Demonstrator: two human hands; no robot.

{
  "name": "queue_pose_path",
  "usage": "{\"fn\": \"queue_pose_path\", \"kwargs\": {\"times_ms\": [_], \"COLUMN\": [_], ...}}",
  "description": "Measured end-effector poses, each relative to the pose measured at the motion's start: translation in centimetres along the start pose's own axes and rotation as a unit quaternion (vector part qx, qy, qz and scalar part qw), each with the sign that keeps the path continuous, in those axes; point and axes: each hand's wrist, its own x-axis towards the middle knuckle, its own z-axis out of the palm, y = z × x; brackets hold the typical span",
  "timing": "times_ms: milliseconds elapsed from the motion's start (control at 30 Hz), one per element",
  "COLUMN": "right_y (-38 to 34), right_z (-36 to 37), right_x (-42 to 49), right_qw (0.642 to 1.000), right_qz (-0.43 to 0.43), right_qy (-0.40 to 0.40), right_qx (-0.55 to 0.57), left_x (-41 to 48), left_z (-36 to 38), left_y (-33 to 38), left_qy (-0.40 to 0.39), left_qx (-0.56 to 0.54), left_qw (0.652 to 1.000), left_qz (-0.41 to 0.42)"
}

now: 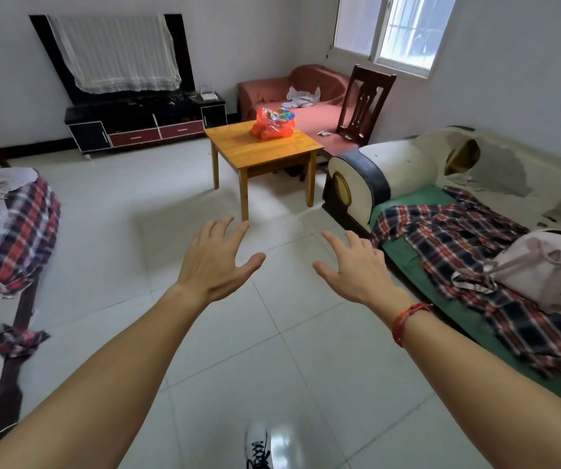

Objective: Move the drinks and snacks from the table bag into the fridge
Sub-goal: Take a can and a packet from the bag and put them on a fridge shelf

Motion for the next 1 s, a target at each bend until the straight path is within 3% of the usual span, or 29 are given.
{"fn": "queue_pose_path", "kwargs": {"times_ms": [567, 1000], "right_y": [1.9, 10.3], "right_z": [1.2, 2.7], "right_x": [31.9, 55.1], "right_qw": [0.999, 0.999], "right_qz": [0.025, 0.022], "right_qy": [-0.016, -0.027], "right_qx": [-0.022, -0.013], "left_x": [30.9, 53.0], "left_z": [8.9, 15.3], "left_y": [-9.4, -10.6], "left_qy": [-0.028, -0.020], "left_qx": [-0.043, -0.029], "left_qw": [0.998, 0.999], "left_qz": [0.025, 0.004]}}
